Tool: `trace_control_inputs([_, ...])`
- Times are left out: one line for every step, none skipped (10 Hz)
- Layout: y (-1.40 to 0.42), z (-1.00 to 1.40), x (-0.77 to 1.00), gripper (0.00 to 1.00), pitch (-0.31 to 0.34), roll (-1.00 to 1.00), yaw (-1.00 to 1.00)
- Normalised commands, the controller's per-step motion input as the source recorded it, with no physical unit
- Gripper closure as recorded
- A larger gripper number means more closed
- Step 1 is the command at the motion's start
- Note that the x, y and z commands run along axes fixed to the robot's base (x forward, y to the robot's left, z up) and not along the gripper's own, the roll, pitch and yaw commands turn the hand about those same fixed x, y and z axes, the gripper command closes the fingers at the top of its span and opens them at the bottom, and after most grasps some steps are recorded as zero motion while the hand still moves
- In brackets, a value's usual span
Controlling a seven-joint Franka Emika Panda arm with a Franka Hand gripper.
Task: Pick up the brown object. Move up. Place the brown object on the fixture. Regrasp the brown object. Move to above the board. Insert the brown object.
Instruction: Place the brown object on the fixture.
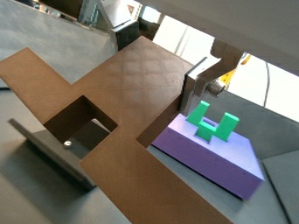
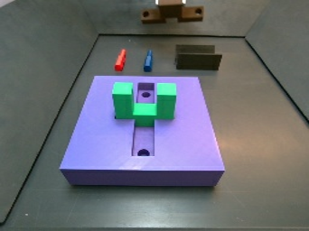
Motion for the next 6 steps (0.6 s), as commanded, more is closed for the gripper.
trace_control_inputs([-0.65,-0.19,0.71,1.00,0.157,0.00,0.00])
trace_control_inputs([-0.49,-0.27,0.88,1.00,0.266,0.00,0.00])
trace_control_inputs([-0.35,-0.25,0.91,1.00,0.263,-0.02,0.01])
trace_control_inputs([-0.30,-0.27,0.86,1.00,0.260,0.00,0.07])
trace_control_inputs([-0.26,-0.33,0.90,1.00,0.306,0.00,0.13])
trace_control_inputs([-0.25,-0.29,0.91,1.00,0.303,0.00,0.13])
